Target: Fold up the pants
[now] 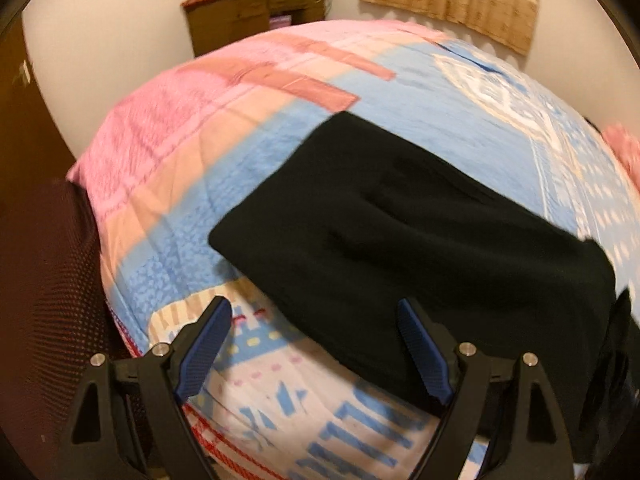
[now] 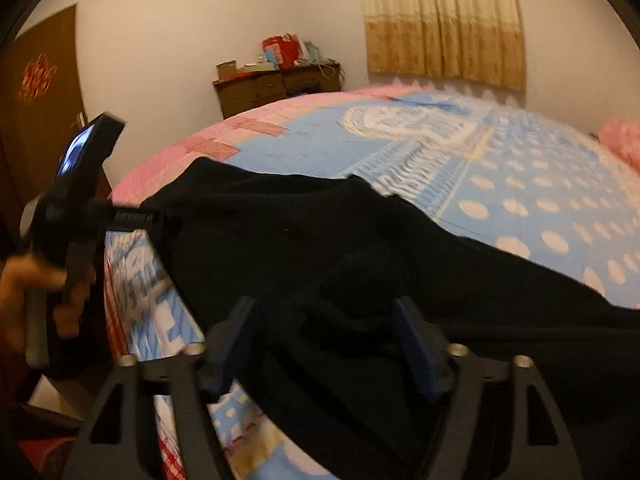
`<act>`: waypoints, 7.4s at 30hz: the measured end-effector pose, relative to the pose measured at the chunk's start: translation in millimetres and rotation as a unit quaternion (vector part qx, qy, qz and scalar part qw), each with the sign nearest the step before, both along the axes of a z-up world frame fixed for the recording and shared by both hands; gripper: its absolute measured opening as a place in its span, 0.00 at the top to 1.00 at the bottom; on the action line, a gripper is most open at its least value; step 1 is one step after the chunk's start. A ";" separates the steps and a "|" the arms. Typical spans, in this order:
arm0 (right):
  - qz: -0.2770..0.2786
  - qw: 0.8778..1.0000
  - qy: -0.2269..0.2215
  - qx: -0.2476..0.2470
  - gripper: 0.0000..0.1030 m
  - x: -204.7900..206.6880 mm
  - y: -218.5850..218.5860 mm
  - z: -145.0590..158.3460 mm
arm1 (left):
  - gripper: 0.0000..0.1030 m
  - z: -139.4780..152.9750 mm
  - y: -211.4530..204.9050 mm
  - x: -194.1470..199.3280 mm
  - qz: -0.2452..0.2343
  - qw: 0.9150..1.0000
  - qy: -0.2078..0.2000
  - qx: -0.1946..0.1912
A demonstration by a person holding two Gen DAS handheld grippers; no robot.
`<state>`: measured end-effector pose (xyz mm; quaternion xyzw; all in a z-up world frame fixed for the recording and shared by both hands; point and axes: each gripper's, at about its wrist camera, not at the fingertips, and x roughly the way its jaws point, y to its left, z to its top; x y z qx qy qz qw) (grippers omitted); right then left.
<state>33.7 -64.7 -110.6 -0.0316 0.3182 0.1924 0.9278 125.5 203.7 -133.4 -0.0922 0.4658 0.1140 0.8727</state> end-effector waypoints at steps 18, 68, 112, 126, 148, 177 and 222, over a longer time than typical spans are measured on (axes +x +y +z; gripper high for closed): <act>0.021 0.996 0.044 0.080 0.23 -14.5 -10.0 -2.2 | 0.15 13.4 44.9 -20.5 0.118 0.990 -0.052 -0.048; -0.320 0.924 -0.038 0.205 0.23 -117.3 -268.5 36.4 | 0.78 105.4 -286.0 -83.4 -0.442 0.863 -0.224 -0.094; -0.224 0.963 0.045 0.141 0.60 -53.7 -247.7 12.4 | 0.56 26.8 -240.3 66.6 -0.373 0.898 0.013 -0.234; -0.185 0.978 0.018 0.097 0.77 -31.0 -215.9 0.8 | 0.94 45.9 -171.6 96.3 -0.304 0.941 -0.024 -0.148; -0.203 0.976 0.056 0.054 0.49 -82.3 -182.5 5.6 | 0.90 57.1 -206.0 -17.2 -0.335 0.937 -0.086 -0.055; 0.050 0.992 0.060 0.102 0.56 50.6 -96.5 78.1 | 0.38 32.4 -232.9 -108.3 -0.393 0.908 -0.149 0.003; -0.060 0.968 0.025 0.242 0.73 81.7 -180.5 76.8 | 0.22 47.6 -214.6 -115.9 -0.375 0.903 -0.200 0.057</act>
